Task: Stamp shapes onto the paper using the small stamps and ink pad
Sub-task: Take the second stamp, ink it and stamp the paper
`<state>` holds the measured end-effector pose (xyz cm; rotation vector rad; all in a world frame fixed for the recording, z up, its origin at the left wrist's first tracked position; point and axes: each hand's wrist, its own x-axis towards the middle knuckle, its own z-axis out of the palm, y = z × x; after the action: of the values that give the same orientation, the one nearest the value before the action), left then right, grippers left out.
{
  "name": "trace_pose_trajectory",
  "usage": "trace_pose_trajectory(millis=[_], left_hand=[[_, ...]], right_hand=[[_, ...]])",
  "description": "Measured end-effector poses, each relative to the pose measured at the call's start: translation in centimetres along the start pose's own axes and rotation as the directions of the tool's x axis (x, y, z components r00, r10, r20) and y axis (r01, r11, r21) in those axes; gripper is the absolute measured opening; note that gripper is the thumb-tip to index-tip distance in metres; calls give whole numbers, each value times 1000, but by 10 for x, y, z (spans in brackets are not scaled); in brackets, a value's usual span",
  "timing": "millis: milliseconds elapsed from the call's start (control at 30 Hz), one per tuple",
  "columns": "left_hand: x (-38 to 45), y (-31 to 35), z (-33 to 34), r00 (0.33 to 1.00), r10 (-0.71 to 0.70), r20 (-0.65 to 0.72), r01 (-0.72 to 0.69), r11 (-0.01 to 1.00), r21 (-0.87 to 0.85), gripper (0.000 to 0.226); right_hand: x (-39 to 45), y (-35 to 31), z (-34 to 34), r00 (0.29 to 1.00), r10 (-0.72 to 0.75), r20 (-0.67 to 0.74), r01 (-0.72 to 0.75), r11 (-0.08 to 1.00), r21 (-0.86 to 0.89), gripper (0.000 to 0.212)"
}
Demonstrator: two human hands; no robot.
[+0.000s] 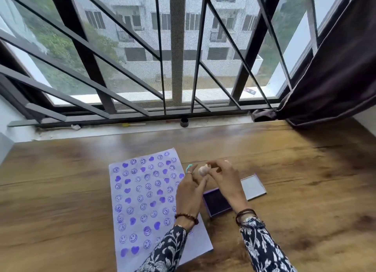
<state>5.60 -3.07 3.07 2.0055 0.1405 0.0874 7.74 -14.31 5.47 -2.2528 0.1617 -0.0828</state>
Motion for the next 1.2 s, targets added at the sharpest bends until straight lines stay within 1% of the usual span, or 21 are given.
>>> trace_pose_trajectory(millis=[67,133,200,267,333,433,567,633,700,767,833,967,1033,1100,1133,1200], left_hand=[[-7,3,-10,999,7,-52,-12,996,-88,41],[-12,6,-20,998,6,-68,-19,980,-197,39],[-17,12,-31,1000,8,-30,-17,953,-302,35],[-21,18,-41,999,38,26,-25,928,-373,29],[-26,25,-50,995,75,62,-42,907,-419,27],[-34,33,-59,991,90,99,-33,881,-471,28],[-44,41,-69,984,107,146,-19,862,-507,23],[-48,45,-73,973,114,201,7,854,-520,20],[-50,47,-76,962,129,241,13,858,-514,20],[-51,48,-78,959,158,235,-25,874,-486,22],[-53,48,-80,958,199,204,-82,878,-471,23],[-55,44,-83,951,266,157,-177,886,-429,26],[-55,41,-84,949,279,145,-193,881,-432,25],[-56,38,-84,943,301,141,-215,876,-431,25],[-56,37,-84,938,315,143,-228,875,-427,26],[-56,34,-85,933,325,153,-233,872,-431,26]], right_hand=[[-14,-5,-5,999,36,-16,-31,972,232,15],[-28,-10,-8,997,79,0,-71,894,442,14],[-42,-16,-11,993,113,31,-110,806,581,16],[-54,-20,-14,990,131,59,-137,740,658,19],[-66,-24,-18,987,137,82,-156,718,678,19],[-80,-29,-21,985,124,119,-172,726,666,23],[-97,-37,-24,988,104,115,-154,729,667,33],[-102,-39,-25,989,98,114,-149,727,670,32],[-107,-39,-25,988,103,112,-152,728,669,25],[-111,-39,-24,989,100,106,-145,735,662,23],[-114,-43,-21,991,91,95,-131,750,649,25],[-117,-52,-15,990,123,69,-137,722,679,31],[-120,-56,-11,989,142,48,-134,692,709,31],[-120,-59,-7,976,213,48,-175,635,753,28],[-119,-59,-7,960,273,68,-221,580,784,31],[-117,-56,-7,914,376,151,-317,431,845,36]])
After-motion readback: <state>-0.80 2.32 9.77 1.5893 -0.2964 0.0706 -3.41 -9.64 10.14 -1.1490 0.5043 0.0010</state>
